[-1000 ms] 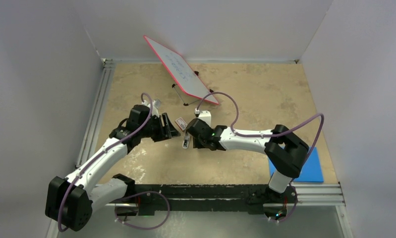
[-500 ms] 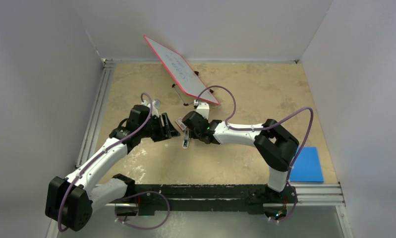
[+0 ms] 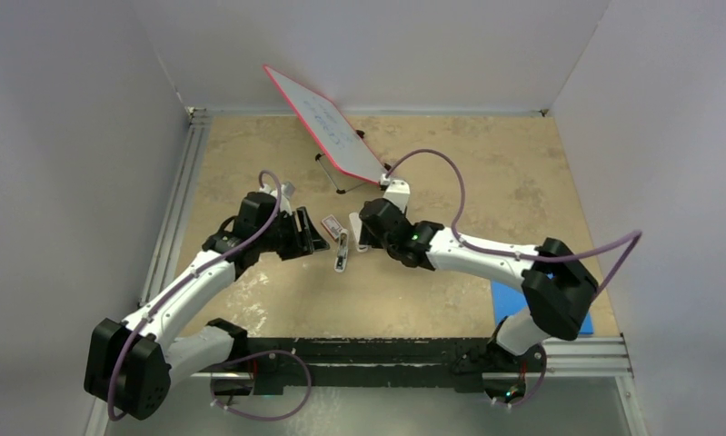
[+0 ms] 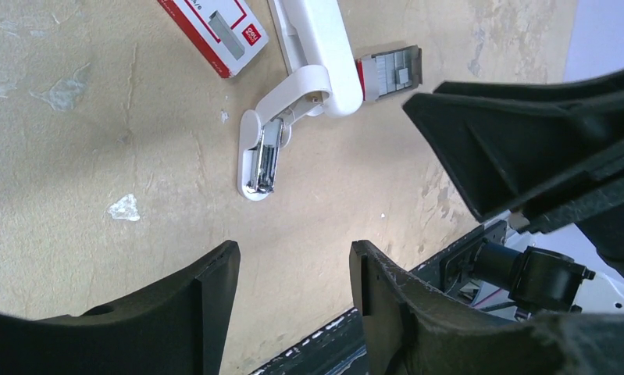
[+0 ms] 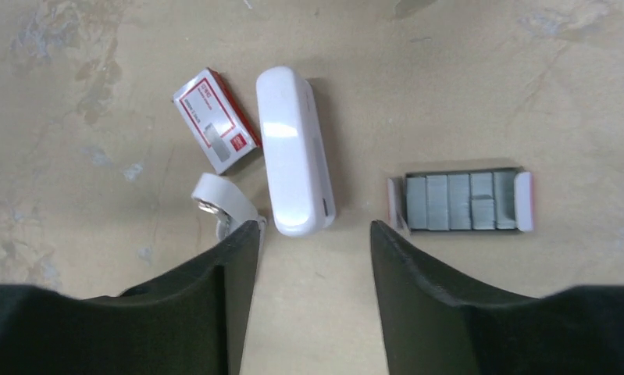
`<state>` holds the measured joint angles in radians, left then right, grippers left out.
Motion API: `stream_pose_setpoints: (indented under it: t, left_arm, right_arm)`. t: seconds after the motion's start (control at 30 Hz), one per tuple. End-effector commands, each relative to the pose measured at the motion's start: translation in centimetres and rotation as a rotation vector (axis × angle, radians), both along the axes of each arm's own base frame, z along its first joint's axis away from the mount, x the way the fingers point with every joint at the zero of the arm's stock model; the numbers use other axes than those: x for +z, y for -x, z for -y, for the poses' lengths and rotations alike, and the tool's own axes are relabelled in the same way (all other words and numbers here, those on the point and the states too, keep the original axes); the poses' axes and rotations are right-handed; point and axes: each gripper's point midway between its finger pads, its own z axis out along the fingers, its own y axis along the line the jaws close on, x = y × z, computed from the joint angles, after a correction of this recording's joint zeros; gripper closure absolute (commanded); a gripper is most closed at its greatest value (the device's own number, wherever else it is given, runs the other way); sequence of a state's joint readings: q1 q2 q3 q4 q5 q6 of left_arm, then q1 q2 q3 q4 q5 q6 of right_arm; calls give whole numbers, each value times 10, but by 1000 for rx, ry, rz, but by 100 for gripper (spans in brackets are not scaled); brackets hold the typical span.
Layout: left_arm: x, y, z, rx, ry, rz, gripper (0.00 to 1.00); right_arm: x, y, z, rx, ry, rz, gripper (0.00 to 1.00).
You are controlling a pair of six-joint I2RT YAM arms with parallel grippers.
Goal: Load the staples into the stapler
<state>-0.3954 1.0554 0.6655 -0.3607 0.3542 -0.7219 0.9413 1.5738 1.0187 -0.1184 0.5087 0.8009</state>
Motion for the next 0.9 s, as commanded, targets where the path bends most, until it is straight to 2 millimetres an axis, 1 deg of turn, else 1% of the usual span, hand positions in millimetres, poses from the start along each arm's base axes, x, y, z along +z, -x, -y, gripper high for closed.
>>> stream_pose_setpoints:
  t: [0.0, 0.07, 0.13, 0.23, 0.3, 0.4, 0.47, 0.57, 0.63, 0.87]
  left_arm:
    - [19, -11, 2, 7, 7, 71, 46]
    - [19, -11, 1, 9, 9, 73, 46]
    - [19, -11, 2, 9, 11, 74, 46]
    - [20, -11, 2, 4, 14, 74, 46]
    - [20, -11, 2, 3, 14, 74, 46]
    - [21, -11, 2, 1, 11, 75, 46]
    - [20, -11, 1, 3, 7, 74, 46]
    - [19, -10, 1, 2, 3, 74, 46]
    - [19, -11, 1, 4, 1, 74, 46]
    - [18, -12, 0, 5, -4, 77, 46]
  right_arm:
    - [2, 7, 28, -58, 12, 12, 52]
    - [-3, 8, 43, -96, 25, 0, 64]
    - [-10, 6, 54, -126, 39, -10, 74]
    - [-24, 0, 67, -158, 102, -24, 79]
    - [-33, -4, 71, -155, 142, -33, 77]
    - [-48, -8, 77, -149, 202, -54, 72]
    - [-55, -10, 80, -147, 231, -65, 70]
    - [-62, -12, 85, -150, 282, -78, 69]
    - [-64, -12, 88, -162, 306, -86, 69]
    - [-63, -16, 87, -146, 310, -75, 65]
